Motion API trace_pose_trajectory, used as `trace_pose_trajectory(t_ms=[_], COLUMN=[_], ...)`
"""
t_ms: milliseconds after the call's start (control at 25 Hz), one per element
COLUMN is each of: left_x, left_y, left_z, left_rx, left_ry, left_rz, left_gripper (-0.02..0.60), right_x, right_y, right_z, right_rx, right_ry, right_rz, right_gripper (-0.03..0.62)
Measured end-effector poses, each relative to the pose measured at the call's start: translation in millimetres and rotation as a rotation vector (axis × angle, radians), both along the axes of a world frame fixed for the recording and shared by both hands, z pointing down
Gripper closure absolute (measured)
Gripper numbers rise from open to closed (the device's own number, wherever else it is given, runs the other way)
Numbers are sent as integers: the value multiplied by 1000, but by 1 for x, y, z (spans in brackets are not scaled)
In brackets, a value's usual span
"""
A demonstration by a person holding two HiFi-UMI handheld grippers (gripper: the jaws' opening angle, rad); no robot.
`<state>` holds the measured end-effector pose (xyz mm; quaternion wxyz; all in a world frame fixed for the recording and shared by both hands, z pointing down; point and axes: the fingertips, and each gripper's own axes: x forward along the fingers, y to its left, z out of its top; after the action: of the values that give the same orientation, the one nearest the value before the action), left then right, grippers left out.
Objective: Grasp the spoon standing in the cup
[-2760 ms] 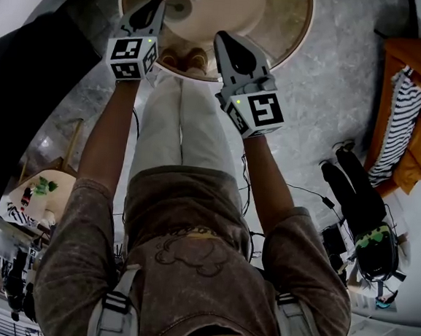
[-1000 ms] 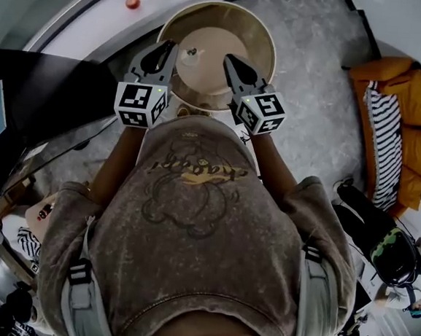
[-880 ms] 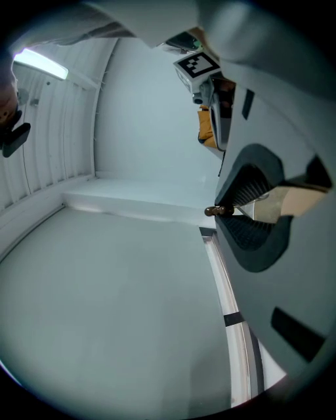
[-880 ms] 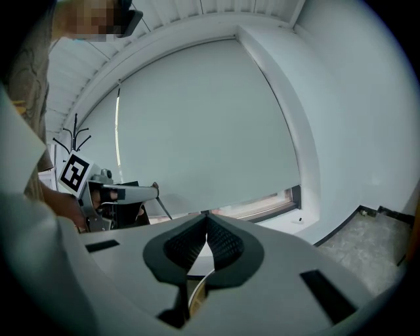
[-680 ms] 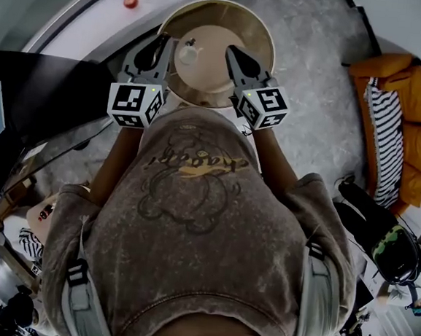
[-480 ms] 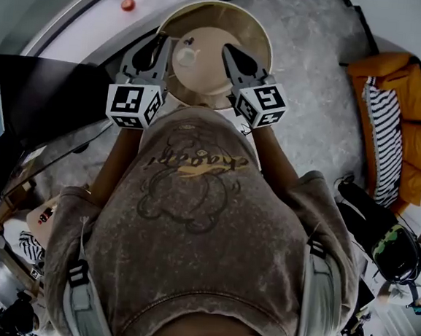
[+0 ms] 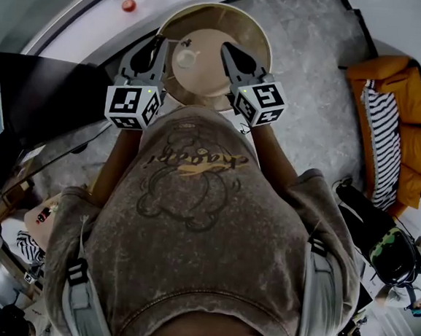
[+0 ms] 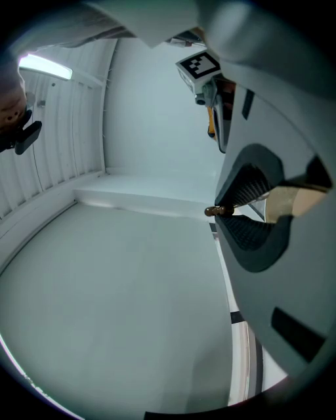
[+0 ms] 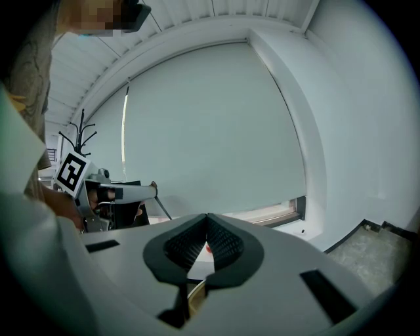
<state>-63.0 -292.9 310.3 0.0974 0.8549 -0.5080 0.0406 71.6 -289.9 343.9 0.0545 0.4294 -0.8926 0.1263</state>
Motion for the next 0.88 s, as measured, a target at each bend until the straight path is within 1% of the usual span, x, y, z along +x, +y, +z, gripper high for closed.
trace_pose_trajectory(t_ms=[440, 880], left_x=[-2, -4], left_y=[2, 7], left_z=[2, 6], left_rx=[-5, -17], left_ry=[8, 15], left_rz=[14, 7], left_gripper=[526, 526], right_x=[-4, -5], right_y=[-1, 3], right_z=[-3, -2], right_rx=[9, 0], right_ry=[5, -4], right_rz=[5, 6], right_gripper=[576, 577])
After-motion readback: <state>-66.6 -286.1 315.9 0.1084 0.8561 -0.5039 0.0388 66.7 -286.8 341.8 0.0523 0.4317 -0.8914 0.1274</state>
